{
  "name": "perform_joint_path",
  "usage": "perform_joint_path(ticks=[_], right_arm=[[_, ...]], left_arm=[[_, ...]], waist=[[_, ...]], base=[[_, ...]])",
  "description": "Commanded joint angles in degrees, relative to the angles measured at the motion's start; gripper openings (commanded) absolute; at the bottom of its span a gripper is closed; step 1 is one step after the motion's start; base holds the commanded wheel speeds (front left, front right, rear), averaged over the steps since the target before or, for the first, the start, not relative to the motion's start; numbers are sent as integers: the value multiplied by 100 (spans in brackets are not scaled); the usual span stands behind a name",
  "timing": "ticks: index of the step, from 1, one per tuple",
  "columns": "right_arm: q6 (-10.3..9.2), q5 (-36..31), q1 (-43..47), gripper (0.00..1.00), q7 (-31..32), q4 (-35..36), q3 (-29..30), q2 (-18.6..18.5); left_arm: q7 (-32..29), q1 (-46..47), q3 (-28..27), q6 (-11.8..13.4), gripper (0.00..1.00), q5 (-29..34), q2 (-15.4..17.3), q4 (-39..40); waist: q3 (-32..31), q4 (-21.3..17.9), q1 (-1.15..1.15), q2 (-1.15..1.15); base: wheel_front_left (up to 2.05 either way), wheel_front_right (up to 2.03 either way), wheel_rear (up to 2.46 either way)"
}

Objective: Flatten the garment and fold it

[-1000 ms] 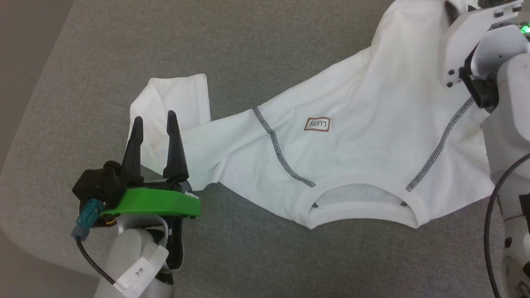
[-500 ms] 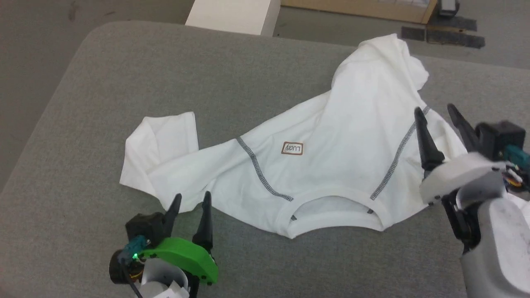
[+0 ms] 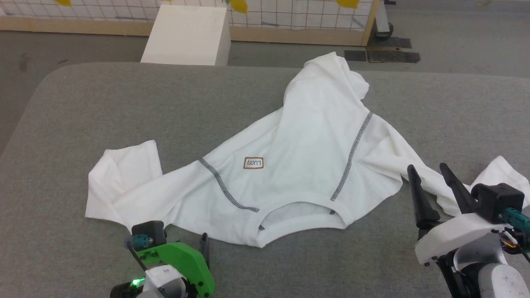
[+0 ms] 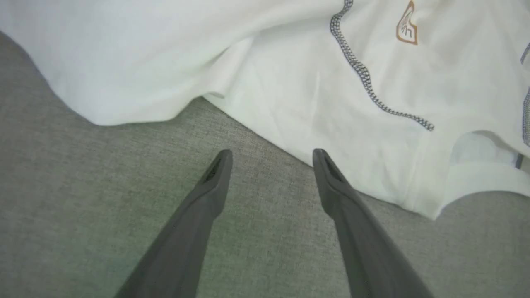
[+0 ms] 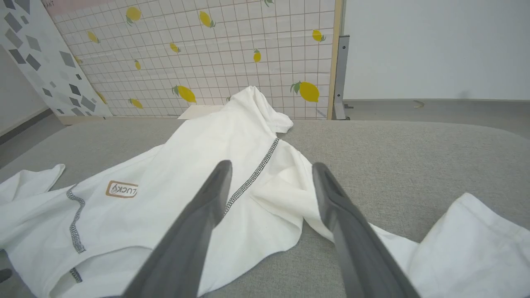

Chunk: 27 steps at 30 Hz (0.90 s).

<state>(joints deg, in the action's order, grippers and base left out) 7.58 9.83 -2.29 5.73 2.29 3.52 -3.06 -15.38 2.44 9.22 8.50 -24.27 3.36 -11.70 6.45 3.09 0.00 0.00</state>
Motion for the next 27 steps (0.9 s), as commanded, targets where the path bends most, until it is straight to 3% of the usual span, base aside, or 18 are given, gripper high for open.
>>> perform_joint_path(ticks=[1,13,14,15,16,27], right_arm=[[-9,62,43,100,12,62,-38,16],[-9,181,9,100,-9,113,-157,17],[-9,189,11,100,-11,107,-163,17],[-9,192,16,100,-14,98,-168,18],[-9,197,22,100,-15,90,-171,18],[-9,237,154,100,20,48,-120,18]], left_arm=[[-82,106,-55,101,100,-35,25,-65],[-291,581,-199,240,100,-204,84,-634],[-278,604,-196,236,93,-201,90,-675],[-247,626,-181,219,29,-185,107,-723],[-188,637,-177,197,0,-179,114,-745],[333,398,-154,52,0,-197,161,-879]], waist=[[-2,-213,0,0],[199,-464,0,0],[196,-468,0,0],[189,-469,0,0],[181,-468,0,0],[2,-254,0,0]], base=[[0,0,0],[0,0,0],[0,0,0],[0,0,0],[0,0,0],[0,0,0]])
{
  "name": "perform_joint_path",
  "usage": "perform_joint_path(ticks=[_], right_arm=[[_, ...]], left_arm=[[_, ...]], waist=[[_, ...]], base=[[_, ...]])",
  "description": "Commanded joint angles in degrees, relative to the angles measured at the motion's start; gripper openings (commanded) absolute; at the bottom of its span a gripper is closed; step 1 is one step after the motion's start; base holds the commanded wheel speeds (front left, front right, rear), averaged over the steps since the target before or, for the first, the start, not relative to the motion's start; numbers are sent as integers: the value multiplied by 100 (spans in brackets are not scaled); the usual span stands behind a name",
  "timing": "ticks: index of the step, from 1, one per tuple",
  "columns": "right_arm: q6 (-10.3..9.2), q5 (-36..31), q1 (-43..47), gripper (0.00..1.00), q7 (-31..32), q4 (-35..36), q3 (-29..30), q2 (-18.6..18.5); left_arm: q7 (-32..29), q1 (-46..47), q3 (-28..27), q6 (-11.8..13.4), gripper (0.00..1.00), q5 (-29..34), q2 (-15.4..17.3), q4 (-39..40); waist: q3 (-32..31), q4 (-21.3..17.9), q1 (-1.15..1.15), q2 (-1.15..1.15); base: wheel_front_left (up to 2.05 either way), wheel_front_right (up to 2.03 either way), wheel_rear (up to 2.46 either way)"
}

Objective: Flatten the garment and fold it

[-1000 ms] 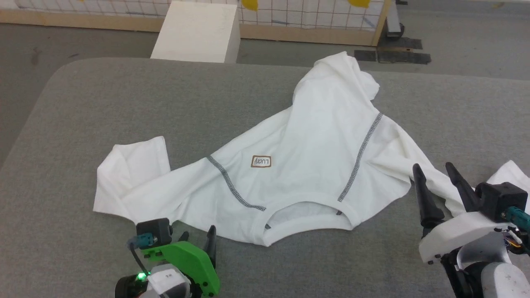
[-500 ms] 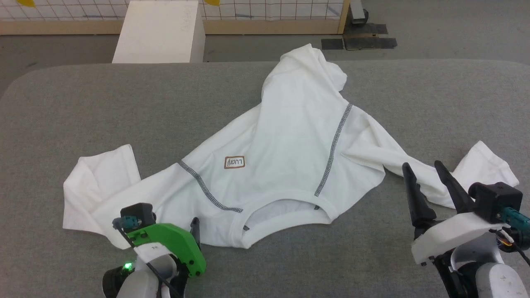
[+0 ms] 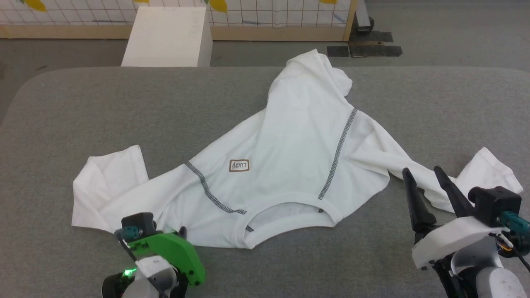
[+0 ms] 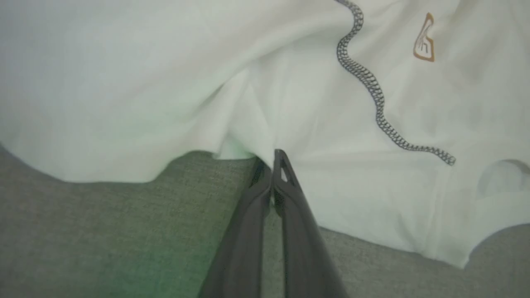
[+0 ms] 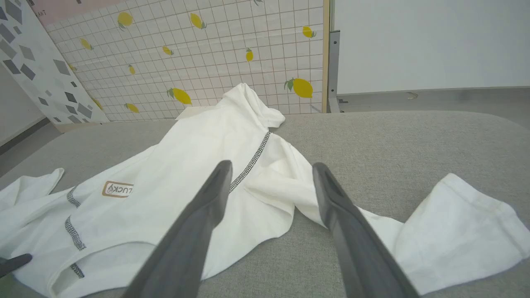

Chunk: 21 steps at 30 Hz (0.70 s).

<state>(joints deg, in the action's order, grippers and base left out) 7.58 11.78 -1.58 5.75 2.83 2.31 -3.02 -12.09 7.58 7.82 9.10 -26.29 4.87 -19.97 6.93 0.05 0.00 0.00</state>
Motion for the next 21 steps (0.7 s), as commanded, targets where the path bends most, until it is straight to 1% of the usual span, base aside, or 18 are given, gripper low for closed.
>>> perform_joint_path(ticks=[1,6,13,18,21], right_arm=[[-9,47,96,100,28,-6,2,13],[-9,82,203,100,193,-43,9,13],[-9,215,431,100,1007,-323,88,14],[-9,277,211,100,1367,-554,-100,14],[-9,182,-44,100,1600,-780,-196,14]], left_arm=[[58,-146,-32,-15,0,-17,9,-23],[300,-378,-190,47,0,-69,82,267],[438,-665,-386,253,0,-41,237,786],[437,-687,-364,323,0,-29,223,961],[468,-647,-344,333,0,-37,203,999]], waist=[[-69,73,0,0],[-162,179,0,0],[-115,380,0,0],[38,477,0,0],[161,540,0,0]], base=[[0,0,0],[0,0,0],[0,0,0],[0,0,0],[0,0,0]])
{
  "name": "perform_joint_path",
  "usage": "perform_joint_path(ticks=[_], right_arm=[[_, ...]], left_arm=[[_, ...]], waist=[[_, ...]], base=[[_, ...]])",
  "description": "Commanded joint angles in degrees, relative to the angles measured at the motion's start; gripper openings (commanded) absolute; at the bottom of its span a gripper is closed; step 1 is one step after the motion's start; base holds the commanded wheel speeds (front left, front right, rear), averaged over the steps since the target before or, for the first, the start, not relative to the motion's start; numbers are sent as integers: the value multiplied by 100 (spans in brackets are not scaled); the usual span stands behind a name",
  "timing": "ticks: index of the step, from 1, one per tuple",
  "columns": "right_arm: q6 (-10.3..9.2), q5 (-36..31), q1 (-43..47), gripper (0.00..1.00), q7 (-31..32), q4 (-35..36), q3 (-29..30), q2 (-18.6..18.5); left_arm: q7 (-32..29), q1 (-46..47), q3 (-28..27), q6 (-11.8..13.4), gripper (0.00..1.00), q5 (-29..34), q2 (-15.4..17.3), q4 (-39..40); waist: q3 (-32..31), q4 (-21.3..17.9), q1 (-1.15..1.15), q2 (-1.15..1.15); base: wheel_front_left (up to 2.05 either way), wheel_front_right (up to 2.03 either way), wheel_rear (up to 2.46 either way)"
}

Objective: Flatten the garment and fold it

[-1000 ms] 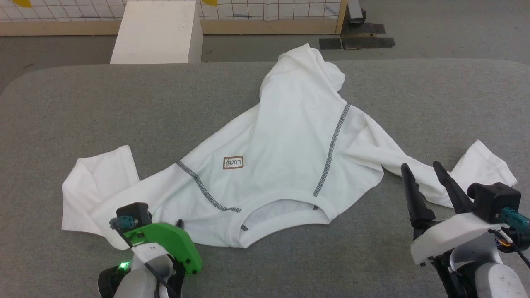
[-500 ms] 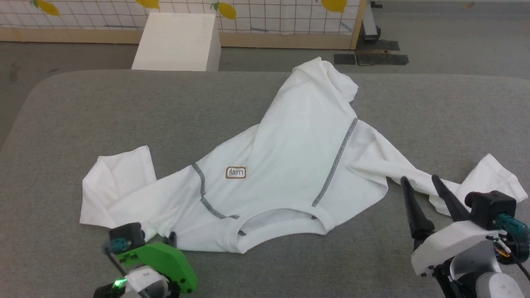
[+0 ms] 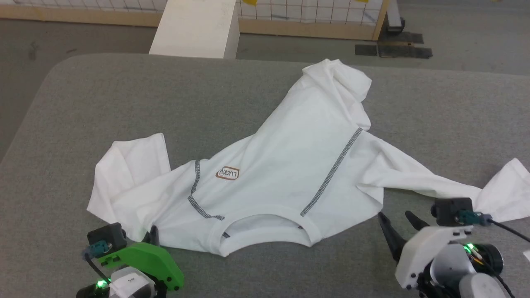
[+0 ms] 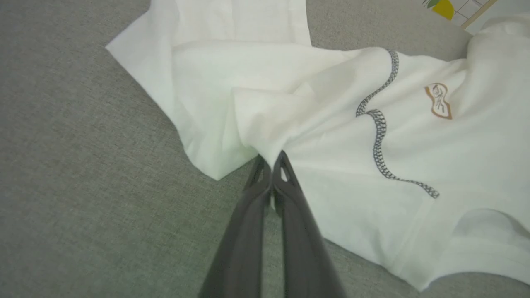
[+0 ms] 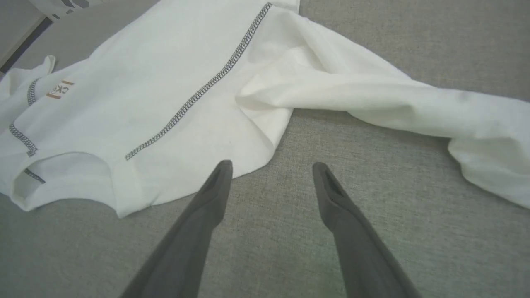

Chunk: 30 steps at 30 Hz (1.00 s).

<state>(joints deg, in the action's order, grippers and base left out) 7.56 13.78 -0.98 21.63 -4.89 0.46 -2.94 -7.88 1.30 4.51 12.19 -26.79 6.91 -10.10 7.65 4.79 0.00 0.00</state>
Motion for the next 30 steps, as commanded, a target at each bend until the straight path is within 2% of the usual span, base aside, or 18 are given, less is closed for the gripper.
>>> perform_joint_path(ticks=[1,10,18,19,20,21,22,23,30], right_arm=[[-8,-33,-186,100,75,-81,-36,6],[-8,-603,-923,100,781,-813,-66,6],[-8,-863,-1268,100,555,-1097,39,6],[-8,-893,-1298,96,530,-1156,41,6],[-8,-906,-1323,74,509,-1203,37,6],[-8,-918,-1355,28,471,-1255,31,6],[-8,-934,-1377,9,435,-1290,24,6],[-8,-948,-1394,0,395,-1330,13,6],[-8,-753,-1364,0,90,-1355,41,6]], left_arm=[[56,1,-4,19,0,10,-6,11],[176,253,76,-62,0,-46,-58,-151],[265,370,107,-127,0,-95,-58,-314],[272,382,112,-134,0,-100,-58,-333],[279,392,115,-136,0,-102,-57,-345],[288,403,118,-138,0,-105,-55,-358],[294,411,122,-142,0,-108,-53,-368],[300,419,127,-146,0,-109,-49,-380],[319,399,147,-138,0,-117,-20,-408]], waist=[[128,88,0,0],[422,248,0,0],[533,242,0,0],[539,231,0,0],[541,222,0,0],[541,211,0,0],[541,202,0,0],[536,191,0,0],[381,113,0,0]], base=[[0,0,0],[0,0,0],[0,0,0],[0,0,0],[0,0,0],[0,0,0],[0,0,0],[0,0,0],[0,0,0]])
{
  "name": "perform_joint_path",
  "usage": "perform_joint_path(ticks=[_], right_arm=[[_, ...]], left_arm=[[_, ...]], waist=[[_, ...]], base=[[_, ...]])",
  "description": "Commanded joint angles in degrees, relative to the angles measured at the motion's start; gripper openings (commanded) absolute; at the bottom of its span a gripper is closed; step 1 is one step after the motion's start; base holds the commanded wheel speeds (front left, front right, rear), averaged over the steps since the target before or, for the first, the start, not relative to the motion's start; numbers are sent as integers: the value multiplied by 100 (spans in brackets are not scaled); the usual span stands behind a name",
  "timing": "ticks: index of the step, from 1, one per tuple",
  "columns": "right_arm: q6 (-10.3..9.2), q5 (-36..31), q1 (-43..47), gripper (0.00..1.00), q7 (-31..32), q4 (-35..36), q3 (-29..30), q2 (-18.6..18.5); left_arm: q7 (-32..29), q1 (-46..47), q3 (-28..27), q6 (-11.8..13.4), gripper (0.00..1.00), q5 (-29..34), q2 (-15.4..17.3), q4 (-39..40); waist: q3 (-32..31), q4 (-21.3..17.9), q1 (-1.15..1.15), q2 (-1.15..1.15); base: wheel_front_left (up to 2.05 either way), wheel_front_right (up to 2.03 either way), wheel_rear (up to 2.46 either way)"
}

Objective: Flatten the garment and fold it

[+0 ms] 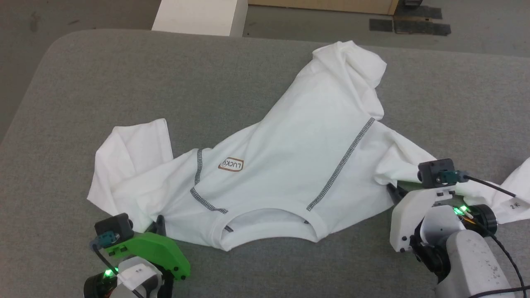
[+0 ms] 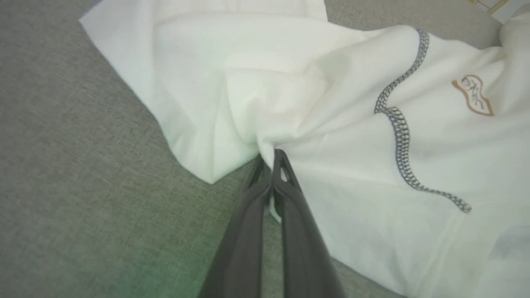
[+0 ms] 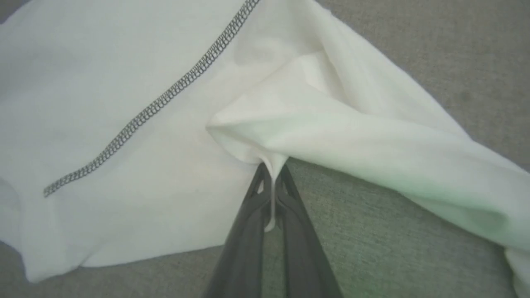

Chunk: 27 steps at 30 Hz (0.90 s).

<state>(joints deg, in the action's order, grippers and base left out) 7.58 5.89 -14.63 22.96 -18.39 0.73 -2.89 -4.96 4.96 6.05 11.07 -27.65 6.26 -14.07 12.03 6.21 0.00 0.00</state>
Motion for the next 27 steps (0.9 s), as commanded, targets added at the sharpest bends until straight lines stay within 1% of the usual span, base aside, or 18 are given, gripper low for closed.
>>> perform_joint_path(ticks=[1,4,7,10,11,15,17,19,22,24,27], right_arm=[[-9,87,37,0,-96,29,41,2],[-9,315,174,0,-245,237,114,2],[-9,697,382,0,-291,676,157,2],[-9,888,549,0,-184,1273,190,2],[-9,913,586,0,-112,1537,224,2],[-9,745,455,0,288,2490,328,2],[-9,552,191,0,551,2876,344,-26],[-9,455,-193,0,835,3124,313,-168],[-9,404,-946,0,1200,3172,254,-506],[-9,404,-1566,0,1405,3014,206,-744],[-9,366,-2618,0,1589,2574,48,-1110]], left_arm=[[42,22,-10,-32,0,-35,55,-5],[136,-4,-38,-75,0,-59,90,56],[253,-29,-72,-154,0,-149,72,364],[257,14,-121,-326,0,-376,44,829],[217,65,-133,-427,0,-484,54,1016],[-174,452,-61,-781,0,-814,176,1721],[-498,784,-41,-923,0,-1088,211,2030],[-843,1216,-61,-992,0,-1339,269,2242],[-1269,1994,-180,-936,0,-1684,295,2336],[-1448,2617,-299,-821,0,-1795,330,2246],[-1569,3627,-458,-634,0,-1777,429,1922]], waist=[[-103,-43,0,0],[-249,-89,0,0],[-391,-160,0,0],[-505,-251,0,0],[-535,-283,0,0],[-586,-405,0,0],[-554,-467,0,0],[-466,-525,0,0],[-227,-605,0,0],[10,-654,0,0],[473,-739,0,0]], base=[[0,0,0],[0,0,0],[0,0,0],[0,0,0],[0,0,0],[0,0,0],[0,0,0],[0,0,0],[0,0,0],[0,0,0],[0,0,0]])
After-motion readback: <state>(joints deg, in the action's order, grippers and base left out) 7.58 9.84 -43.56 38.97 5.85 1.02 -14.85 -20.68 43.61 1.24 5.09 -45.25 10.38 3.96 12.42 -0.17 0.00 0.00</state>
